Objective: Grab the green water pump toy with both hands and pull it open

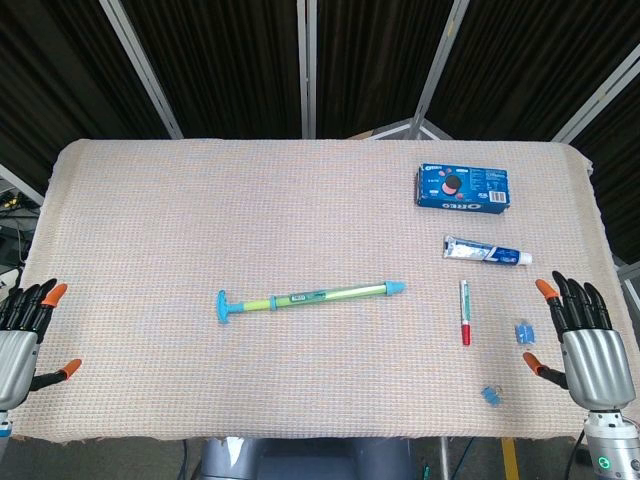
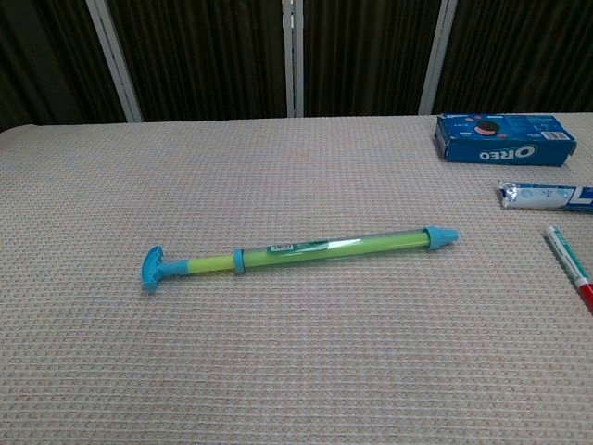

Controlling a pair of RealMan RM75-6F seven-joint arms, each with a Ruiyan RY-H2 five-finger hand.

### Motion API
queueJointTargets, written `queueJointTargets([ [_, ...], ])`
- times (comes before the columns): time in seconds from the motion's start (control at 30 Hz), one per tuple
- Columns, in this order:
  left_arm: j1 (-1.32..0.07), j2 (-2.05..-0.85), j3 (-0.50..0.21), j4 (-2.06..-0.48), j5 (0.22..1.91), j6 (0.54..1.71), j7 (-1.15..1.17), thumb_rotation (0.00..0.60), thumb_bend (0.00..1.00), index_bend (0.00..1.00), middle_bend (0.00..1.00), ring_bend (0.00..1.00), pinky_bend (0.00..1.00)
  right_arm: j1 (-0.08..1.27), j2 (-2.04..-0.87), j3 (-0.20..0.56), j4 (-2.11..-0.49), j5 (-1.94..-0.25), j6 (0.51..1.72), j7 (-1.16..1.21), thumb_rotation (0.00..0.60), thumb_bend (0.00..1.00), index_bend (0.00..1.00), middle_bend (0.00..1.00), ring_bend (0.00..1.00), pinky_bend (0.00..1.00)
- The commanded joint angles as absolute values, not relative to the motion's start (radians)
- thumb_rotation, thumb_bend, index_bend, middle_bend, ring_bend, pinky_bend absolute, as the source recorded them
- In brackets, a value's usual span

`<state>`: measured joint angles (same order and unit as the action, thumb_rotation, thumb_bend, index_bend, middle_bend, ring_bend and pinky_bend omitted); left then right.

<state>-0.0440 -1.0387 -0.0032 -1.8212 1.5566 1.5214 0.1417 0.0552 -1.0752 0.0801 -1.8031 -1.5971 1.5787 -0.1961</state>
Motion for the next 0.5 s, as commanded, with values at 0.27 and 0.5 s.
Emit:
queueJointTargets([
  [0.27,-0.043,-1.035,-0.003,-1.828,1.547,1.517,0.143,0.600,0.00,0.00,0.00,0.00,0.00,0.063,-1.082,0.070,-1.783,-1.581,1.544,-0.197,0.600,0.00,0.00,0.00,0.00,0.00],
  [0.5,-0.069,-1.054,-0.017,-1.815,1.509,1.469,0.173,0.600,0.00,0.00,0.00,0.00,0.00,0.191,-1.132,0.129,-1.689,-1.507,1.362,-0.231,0.600,0.00,0.00,0.62,0.58,0.28],
])
